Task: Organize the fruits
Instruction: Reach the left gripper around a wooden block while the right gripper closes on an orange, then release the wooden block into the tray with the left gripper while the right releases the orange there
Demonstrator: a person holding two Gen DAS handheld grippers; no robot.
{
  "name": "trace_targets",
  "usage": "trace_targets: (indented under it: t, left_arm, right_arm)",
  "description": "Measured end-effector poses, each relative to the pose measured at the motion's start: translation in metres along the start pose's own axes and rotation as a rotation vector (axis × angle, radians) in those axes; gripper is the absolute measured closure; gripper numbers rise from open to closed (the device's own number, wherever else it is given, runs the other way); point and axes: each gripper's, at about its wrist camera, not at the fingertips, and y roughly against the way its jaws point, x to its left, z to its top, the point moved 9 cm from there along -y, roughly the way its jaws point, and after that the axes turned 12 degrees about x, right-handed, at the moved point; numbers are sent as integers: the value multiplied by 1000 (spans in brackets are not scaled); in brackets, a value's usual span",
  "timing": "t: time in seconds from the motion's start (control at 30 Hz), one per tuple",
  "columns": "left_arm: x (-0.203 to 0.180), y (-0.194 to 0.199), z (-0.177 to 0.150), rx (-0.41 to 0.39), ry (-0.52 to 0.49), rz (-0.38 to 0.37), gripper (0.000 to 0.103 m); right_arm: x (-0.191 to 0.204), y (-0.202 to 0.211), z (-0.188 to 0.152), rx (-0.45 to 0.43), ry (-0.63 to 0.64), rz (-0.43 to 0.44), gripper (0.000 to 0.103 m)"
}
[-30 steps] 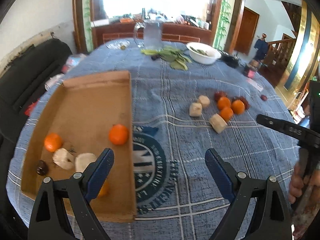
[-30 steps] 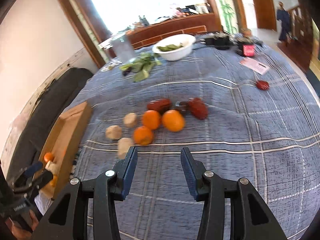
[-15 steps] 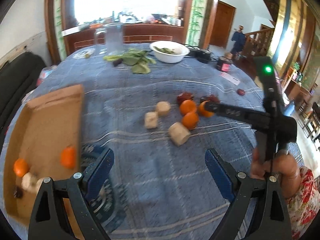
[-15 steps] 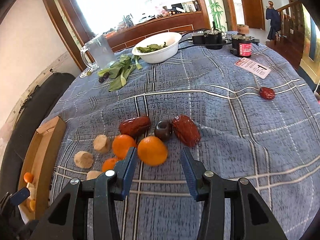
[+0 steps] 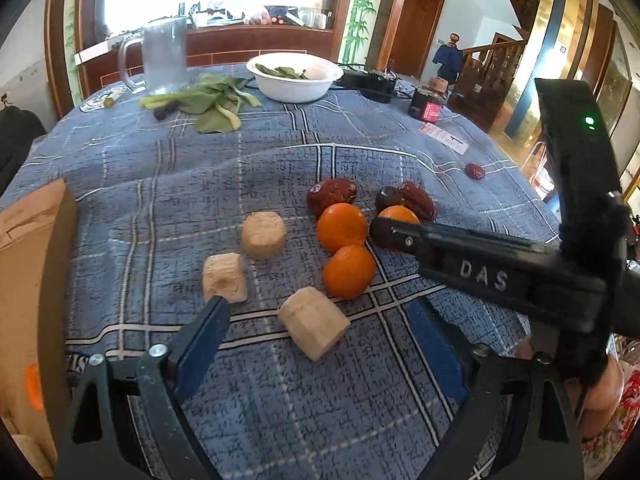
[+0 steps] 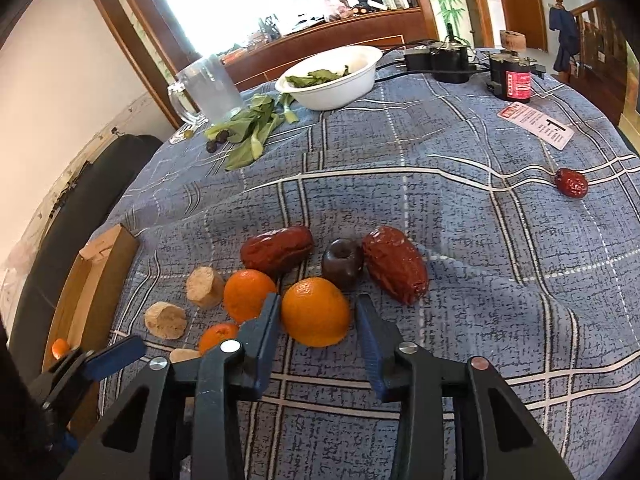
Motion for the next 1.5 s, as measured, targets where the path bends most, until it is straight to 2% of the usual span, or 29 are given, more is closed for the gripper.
trace_targets:
  t: [0.03, 0.07, 0.13, 0.33, 0.43, 0.53, 0.6, 0.67, 0.9, 1.13, 1.2, 1.3, 1.4, 1.5]
  left_arm:
    - [1, -3, -1, 10, 2, -5, 29]
    - [2, -7, -1, 24, 6, -9, 42]
    - [4, -12, -4, 43, 15, -9, 54]
    - [4, -11, -7, 22, 12, 5, 54]
    - [-1, -12, -7, 14, -12, 20, 45]
    - [-4, -14, -6, 16, -27, 29, 43]
    - [-2, -13, -6, 16, -22, 32, 47]
    - [1, -12, -7, 11, -17, 58, 66]
    - [2, -3, -9, -22, -14, 64, 67]
    - [8, 29, -11, -88, 47, 15, 66]
    - [16, 50, -18, -110, 87, -19, 66]
    - [41, 85, -31, -150, 138, 7, 66]
    - [80, 120, -48, -189, 218, 59, 66]
    - [128, 147, -69, -215, 307, 170, 66]
  right_arm:
    - [2, 0, -1, 2, 8, -5, 64]
    - [3, -1, -2, 4, 11, -6, 65]
    - [5, -1, -4, 5, 20, -15, 65]
    - [3, 1, -8, 6, 5, -3, 65]
    - [3, 2, -10, 5, -2, 1, 65]
    - [3, 3, -11, 3, -3, 1, 65]
    - [3, 4, -12, 2, -3, 2, 65]
    - [4, 5, -13, 0, -1, 3, 65]
    - [3, 9, -13, -25, 1, -3, 65]
    - [4, 18, -13, -71, 5, -22, 65]
    - [5, 21, -14, -82, 9, -32, 65]
    - [11, 29, -15, -96, 26, -51, 65]
    - [30, 42, -20, -113, 59, -34, 65]
    - [59, 53, -26, -116, 103, 4, 65]
